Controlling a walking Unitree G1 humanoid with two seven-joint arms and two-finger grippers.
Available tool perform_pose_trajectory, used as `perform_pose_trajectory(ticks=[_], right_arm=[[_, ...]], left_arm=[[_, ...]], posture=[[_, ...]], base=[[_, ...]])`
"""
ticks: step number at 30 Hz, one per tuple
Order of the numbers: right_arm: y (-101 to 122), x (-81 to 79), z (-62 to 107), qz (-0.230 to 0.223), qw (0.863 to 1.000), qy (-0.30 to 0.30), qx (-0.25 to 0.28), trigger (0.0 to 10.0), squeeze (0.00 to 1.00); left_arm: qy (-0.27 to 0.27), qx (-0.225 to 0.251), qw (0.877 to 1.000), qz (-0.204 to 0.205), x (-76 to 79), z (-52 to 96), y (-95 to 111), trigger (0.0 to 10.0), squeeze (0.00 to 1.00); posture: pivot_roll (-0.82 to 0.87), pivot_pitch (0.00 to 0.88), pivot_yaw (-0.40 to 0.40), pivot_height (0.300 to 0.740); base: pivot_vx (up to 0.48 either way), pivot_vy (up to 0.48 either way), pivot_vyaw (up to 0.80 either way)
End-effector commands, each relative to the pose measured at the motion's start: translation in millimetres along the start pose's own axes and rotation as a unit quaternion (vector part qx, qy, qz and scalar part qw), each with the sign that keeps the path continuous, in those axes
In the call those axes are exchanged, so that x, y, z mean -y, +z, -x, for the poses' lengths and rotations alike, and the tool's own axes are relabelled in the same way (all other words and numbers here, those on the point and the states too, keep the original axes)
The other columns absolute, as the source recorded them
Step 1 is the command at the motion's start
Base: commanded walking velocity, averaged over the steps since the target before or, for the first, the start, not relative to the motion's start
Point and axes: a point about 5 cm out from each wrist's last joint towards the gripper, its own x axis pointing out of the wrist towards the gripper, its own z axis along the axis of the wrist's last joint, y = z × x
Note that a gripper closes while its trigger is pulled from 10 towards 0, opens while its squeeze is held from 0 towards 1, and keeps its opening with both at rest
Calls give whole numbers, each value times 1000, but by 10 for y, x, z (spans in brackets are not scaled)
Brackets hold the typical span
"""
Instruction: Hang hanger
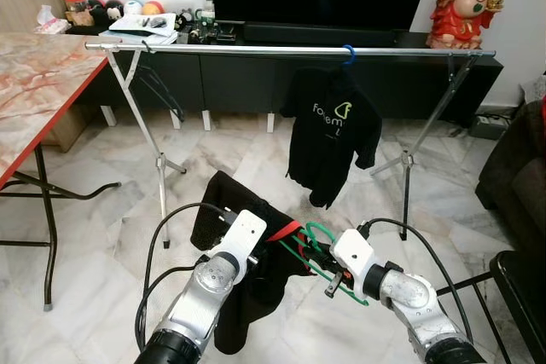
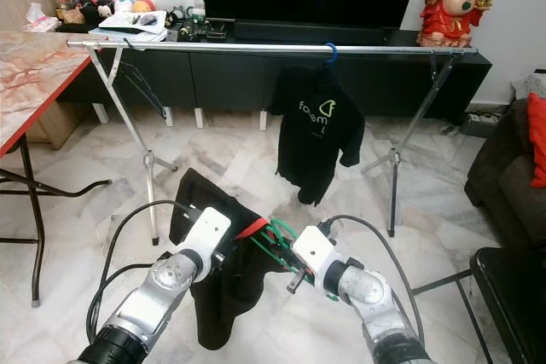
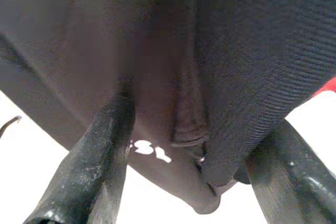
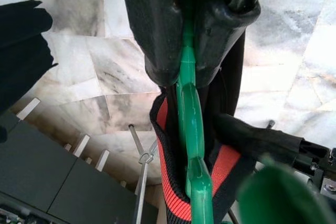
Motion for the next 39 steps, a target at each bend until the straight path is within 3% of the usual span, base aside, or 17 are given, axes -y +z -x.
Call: perform_pose_trajectory(ticks=[1,12,13,14,15,16,17,31,39], right_arm=[[93,46,-1,6,1000,-4,23,0,0],[93,5,0,2,1000,12,27,0,0],[93,-2,-1,1,999,16,28,0,0],[93,-9,-1,0,999,20,28,0,0],[93,-18,0,-1,999,24,28,0,0],[93,-18,0,-1,999,24,28,0,0],[91,-25,2,-1,999,27,28,0,0],[56,-39,24,-2,999,31,19,0,0],[-38,-67,49,14,999,39,-14,0,0]], left_arm=[[10,-7,1000,-5,-22,-20,-3,10000,0],[16,45,999,10,-24,-42,148,10000,0],[16,51,998,13,-24,-42,165,8431,0],[18,54,998,14,-25,-44,172,5882,0],[20,56,998,13,-28,-46,175,4078,0],[20,56,998,13,-28,-46,175,4078,0],[22,57,998,12,-30,-48,176,0,0],[20,68,997,15,-28,-50,185,0,0],[8,69,997,11,-9,-47,177,0,0]], posture=[[80,43,-41,740],[80,44,-42,740],[80,44,-42,740],[80,44,-42,740],[80,44,-42,740],[80,44,-42,740],[80,44,-42,740],[77,45,-43,740],[83,44,-44,740]], base=[[0,0,0],[0,0,0],[0,0,0],[0,0,0],[0,0,0],[0,0,0],[0,0,0],[0,0,0],[0,0,0]])
